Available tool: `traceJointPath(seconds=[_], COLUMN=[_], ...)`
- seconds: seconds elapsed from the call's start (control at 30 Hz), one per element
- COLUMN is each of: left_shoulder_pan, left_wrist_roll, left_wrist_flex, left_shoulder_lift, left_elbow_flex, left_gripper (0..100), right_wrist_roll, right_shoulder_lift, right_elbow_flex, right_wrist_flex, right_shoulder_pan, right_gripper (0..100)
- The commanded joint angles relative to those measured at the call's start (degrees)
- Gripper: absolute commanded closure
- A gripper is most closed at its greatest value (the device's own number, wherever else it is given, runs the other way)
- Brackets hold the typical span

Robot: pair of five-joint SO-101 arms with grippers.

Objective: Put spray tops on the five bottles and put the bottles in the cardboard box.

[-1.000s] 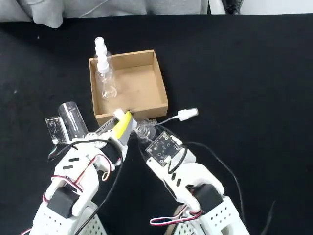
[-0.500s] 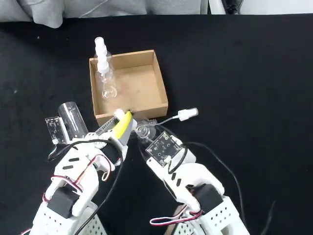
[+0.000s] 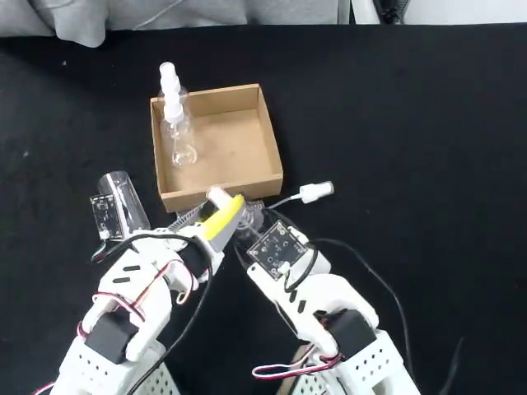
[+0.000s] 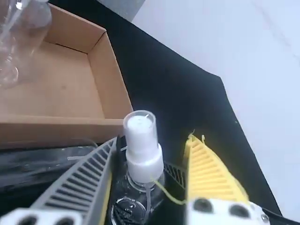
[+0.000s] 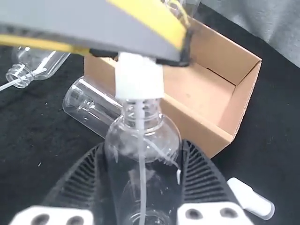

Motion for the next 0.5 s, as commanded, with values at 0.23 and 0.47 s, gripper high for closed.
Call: traceJointPath(seconds=[0.23, 0.47], left_shoulder_pan=[0.2, 0.1], left_wrist_roll=[3.0, 3.5], left_wrist_flex=[0.2, -0.1], left_shoulder_lift=[-0.6, -0.6], left_elbow_flex=[-3.5, -4.1], left_gripper=[81, 81], right_wrist_roll=[-0.7, -0.9], right_shoulder_lift=[-5.8, -5.8], right_elbow_flex=[-0.2, -0.2], right_wrist_flex=[-0.7, -2.7], right_shoulder_pan=[-0.9, -0.7], right_gripper=[92.8, 92.8])
